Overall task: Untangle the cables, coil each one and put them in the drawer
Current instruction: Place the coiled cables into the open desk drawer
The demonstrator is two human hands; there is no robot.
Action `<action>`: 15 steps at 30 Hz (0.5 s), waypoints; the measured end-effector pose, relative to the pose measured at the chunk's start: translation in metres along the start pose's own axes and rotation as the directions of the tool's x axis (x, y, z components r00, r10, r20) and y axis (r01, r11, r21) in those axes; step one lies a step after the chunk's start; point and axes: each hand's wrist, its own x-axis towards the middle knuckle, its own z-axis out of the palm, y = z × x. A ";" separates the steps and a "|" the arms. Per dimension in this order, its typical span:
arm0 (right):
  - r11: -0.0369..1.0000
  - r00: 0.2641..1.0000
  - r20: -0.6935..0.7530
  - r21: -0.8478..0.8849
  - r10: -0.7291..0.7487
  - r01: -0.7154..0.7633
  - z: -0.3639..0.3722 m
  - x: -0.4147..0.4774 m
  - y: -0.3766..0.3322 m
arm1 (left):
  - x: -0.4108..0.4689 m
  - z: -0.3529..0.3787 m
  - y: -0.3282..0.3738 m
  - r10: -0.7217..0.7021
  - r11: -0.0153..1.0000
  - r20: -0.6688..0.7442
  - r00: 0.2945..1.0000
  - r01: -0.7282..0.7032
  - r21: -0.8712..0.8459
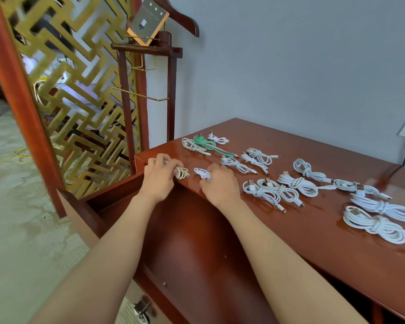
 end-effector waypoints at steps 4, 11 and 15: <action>0.998 1.000 -0.016 0.054 -0.010 0.010 -0.003 -0.005 -0.001 | -0.011 -0.011 -0.014 0.050 0.996 -0.082 0.995 -0.044 0.075; 0.987 0.995 -0.088 0.146 -0.055 0.068 0.004 -0.027 -0.008 | -0.033 -0.021 -0.034 0.090 0.993 -0.149 0.985 -0.077 0.090; 0.980 0.984 -0.081 0.106 -0.161 0.169 0.010 -0.045 -0.015 | -0.041 -0.022 -0.046 0.104 0.982 -0.034 0.994 -0.098 0.161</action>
